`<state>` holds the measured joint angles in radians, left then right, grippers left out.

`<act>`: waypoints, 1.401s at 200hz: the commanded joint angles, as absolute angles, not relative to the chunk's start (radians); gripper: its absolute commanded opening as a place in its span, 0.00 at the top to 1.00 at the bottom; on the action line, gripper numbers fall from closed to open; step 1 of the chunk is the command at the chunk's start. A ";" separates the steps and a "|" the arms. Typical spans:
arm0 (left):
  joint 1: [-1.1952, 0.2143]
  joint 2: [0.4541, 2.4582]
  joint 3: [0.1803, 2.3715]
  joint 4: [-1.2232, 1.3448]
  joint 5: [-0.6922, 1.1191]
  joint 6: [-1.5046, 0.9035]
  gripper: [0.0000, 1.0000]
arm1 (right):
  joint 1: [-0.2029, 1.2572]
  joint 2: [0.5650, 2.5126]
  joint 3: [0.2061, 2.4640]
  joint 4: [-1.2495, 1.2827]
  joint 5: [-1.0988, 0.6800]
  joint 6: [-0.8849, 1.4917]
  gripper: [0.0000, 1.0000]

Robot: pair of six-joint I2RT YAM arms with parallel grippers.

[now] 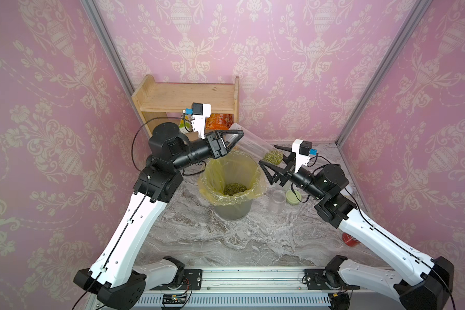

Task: Empty moldy mung beans from jars
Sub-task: Pick up the jar from the center of the board.

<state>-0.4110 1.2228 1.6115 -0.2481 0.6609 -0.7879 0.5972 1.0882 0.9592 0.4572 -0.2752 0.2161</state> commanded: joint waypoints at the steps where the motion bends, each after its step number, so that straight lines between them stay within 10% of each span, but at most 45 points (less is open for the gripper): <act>1: -0.396 1.210 1.612 -0.229 0.737 -0.828 0.69 | 0.589 1.089 1.002 0.465 -0.307 0.199 0.00; 280: -0.373 1.287 1.691 -0.321 0.780 -0.755 0.66 | 0.597 1.180 1.100 0.356 -0.511 0.166 0.38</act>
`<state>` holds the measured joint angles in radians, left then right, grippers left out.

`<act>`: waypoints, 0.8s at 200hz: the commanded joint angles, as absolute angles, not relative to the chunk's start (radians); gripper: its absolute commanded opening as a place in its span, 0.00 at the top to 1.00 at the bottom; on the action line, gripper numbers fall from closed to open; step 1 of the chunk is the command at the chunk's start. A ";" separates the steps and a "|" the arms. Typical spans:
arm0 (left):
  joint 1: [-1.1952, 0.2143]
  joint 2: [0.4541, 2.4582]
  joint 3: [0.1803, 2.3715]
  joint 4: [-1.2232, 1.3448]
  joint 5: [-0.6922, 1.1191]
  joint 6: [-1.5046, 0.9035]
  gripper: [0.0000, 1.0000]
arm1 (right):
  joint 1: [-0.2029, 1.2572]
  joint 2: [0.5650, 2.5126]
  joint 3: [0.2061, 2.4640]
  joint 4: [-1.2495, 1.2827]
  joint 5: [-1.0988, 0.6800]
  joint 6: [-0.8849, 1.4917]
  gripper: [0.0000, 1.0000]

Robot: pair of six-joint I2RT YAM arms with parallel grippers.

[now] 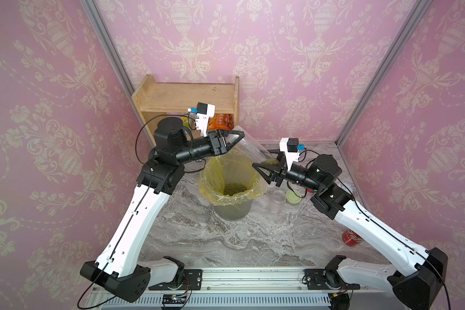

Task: Empty moldy mung beans from jars
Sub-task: Pick up the jar from the center of the board.

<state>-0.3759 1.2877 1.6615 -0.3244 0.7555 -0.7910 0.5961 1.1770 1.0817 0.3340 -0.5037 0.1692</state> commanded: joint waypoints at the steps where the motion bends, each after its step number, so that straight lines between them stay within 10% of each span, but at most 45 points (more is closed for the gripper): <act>1: -0.372 1.287 1.692 -0.321 0.780 -0.755 0.66 | 0.597 1.180 1.100 0.356 -0.512 0.167 0.38; 160: -0.373 1.241 1.636 -0.293 0.710 -0.744 0.23 | 0.606 1.165 1.100 0.385 -0.476 0.232 0.53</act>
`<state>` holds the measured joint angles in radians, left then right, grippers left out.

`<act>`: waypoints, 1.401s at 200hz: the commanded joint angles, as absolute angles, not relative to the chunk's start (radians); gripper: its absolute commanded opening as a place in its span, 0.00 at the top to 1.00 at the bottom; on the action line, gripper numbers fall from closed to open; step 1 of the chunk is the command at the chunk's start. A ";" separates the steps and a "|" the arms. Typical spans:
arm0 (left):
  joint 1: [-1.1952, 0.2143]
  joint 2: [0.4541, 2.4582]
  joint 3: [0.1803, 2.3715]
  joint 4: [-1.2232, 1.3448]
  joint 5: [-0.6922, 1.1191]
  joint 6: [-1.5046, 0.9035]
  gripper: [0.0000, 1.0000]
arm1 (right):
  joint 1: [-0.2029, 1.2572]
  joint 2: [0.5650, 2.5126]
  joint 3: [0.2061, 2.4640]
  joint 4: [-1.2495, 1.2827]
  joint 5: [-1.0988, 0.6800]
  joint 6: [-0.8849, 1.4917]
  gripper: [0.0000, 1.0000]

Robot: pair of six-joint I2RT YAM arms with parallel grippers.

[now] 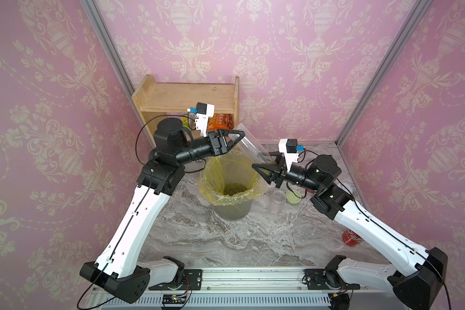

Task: Empty moldy mung beans from jars
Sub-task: Pick up the jar from the center of the board, then unscrew the lid from the jar.

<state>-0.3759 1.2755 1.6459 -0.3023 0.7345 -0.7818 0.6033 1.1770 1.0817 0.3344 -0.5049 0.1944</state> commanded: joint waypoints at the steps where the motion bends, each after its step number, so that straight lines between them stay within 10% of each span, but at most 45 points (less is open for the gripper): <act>1: -0.373 1.241 1.636 -0.292 0.710 -0.744 0.23 | 0.606 1.164 1.100 0.385 -0.476 0.232 0.53; 280: -0.373 1.242 1.539 -0.199 0.528 -0.772 0.35 | 0.721 1.221 1.213 0.251 -0.374 0.094 0.55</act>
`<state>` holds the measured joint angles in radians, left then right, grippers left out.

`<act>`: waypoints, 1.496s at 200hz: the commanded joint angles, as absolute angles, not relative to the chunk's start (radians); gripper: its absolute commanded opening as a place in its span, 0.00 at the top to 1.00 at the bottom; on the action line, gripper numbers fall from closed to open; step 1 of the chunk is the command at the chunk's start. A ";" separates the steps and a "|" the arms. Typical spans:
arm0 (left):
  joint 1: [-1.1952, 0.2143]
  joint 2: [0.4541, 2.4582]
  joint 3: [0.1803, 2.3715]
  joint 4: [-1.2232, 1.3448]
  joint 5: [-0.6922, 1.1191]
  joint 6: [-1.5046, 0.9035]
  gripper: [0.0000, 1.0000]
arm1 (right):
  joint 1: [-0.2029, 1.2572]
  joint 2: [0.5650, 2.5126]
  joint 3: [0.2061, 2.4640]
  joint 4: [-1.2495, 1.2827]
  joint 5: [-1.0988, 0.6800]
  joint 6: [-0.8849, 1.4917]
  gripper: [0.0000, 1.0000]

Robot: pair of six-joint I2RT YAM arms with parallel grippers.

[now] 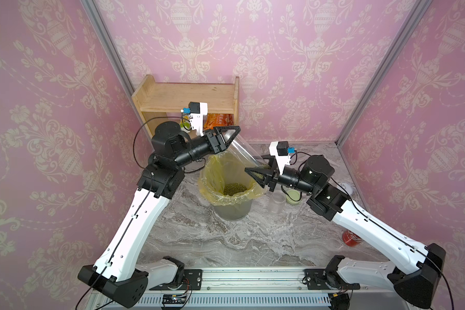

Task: Empty moldy mung beans from jars
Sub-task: Unscrew the lid from the jar.

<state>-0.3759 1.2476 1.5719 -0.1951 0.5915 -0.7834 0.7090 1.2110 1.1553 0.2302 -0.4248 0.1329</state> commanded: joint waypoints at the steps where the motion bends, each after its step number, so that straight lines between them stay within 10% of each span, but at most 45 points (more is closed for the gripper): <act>1: -0.373 1.241 1.538 -0.199 0.526 -0.771 0.35 | 0.721 1.221 1.213 0.252 -0.372 0.094 0.55; 299: -0.365 1.204 1.469 -0.070 0.494 -0.881 0.32 | 0.726 1.212 1.185 0.251 -0.331 0.091 0.55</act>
